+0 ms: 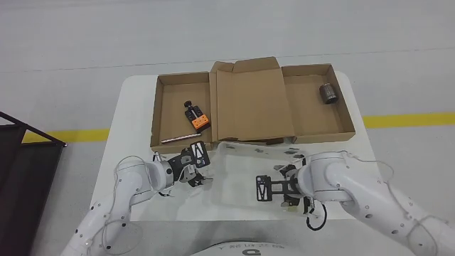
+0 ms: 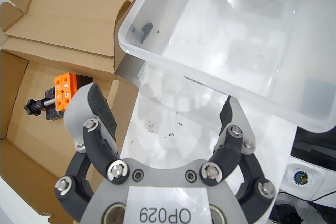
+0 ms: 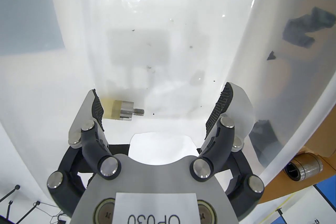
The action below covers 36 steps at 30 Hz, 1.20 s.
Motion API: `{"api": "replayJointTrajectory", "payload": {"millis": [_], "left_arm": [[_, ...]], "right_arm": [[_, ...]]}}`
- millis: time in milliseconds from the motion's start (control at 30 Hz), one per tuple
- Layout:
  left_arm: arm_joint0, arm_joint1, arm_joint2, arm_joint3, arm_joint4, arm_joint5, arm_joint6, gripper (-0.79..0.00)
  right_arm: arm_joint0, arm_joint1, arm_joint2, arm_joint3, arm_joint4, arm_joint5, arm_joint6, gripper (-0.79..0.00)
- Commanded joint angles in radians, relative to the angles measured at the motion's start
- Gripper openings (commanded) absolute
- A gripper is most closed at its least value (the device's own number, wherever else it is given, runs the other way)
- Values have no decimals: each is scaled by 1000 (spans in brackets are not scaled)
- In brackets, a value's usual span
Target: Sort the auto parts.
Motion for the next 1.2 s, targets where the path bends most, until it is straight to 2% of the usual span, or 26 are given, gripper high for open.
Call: {"api": "replayJointTrajectory", "payload": {"millis": [0, 567, 667, 800, 933, 1100, 1167], "left_arm": [[0, 0, 0, 0, 0, 0, 0, 0], [0, 0, 0, 0, 0, 0, 0, 0], [0, 0, 0, 0, 0, 0, 0, 0], [0, 0, 0, 0, 0, 0, 0, 0], [0, 0, 0, 0, 0, 0, 0, 0], [0, 0, 0, 0, 0, 0, 0, 0], [0, 0, 0, 0, 0, 0, 0, 0]], "right_arm": [[27, 4, -30, 2, 10, 16, 16, -15], [207, 45, -241, -1, 99, 100, 100, -6], [238, 45, -269, 2, 108, 113, 113, -65], [274, 40, -317, 18, 102, 135, 135, -102], [311, 29, -359, 35, 91, 165, 164, -188], [347, 8, -391, 42, 73, 178, 178, -160], [354, -1, -387, 30, 74, 177, 157, -188]]}}
